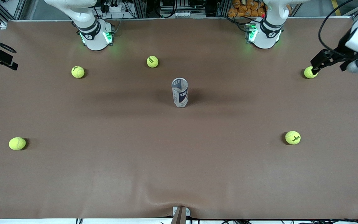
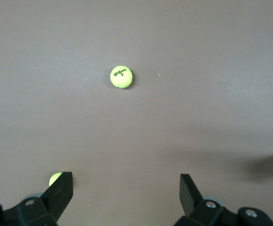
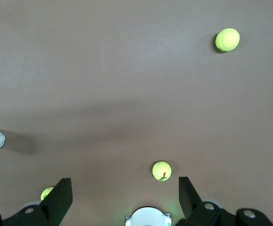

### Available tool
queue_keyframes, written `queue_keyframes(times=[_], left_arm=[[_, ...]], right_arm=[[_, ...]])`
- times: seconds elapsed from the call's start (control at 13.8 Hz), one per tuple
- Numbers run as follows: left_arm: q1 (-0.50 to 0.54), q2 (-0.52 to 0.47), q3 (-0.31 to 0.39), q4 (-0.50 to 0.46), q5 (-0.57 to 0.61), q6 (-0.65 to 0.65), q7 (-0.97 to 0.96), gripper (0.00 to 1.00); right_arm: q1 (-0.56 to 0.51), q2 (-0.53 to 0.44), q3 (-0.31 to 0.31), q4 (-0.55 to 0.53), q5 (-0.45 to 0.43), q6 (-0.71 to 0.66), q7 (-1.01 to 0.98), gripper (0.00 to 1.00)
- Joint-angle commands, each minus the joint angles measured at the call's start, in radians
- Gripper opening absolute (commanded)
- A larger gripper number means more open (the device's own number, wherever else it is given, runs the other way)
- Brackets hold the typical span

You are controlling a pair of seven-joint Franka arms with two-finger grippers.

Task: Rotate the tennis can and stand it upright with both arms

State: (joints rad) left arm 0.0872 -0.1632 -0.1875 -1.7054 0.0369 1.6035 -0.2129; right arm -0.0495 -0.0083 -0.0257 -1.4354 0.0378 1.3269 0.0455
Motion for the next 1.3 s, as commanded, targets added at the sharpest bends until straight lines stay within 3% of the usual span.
queue_keyframes(times=[0.0,0.22,1.23], left_arm=[[0.022,0.021,-0.007,0.067,-0.023,-0.046,0.024,1.00],[0.048,0.031,0.006,0.078,-0.095,-0.060,0.004,1.00],[0.049,0.071,0.006,0.141,-0.058,-0.120,0.007,1.00]], right_arm=[[-0.009,-0.004,0.007,0.010,0.005,-0.011,0.007,1.00],[-0.009,-0.004,0.007,0.010,0.005,-0.011,0.007,1.00],[-0.009,-0.002,0.009,0.010,0.007,-0.011,0.007,1.00]])
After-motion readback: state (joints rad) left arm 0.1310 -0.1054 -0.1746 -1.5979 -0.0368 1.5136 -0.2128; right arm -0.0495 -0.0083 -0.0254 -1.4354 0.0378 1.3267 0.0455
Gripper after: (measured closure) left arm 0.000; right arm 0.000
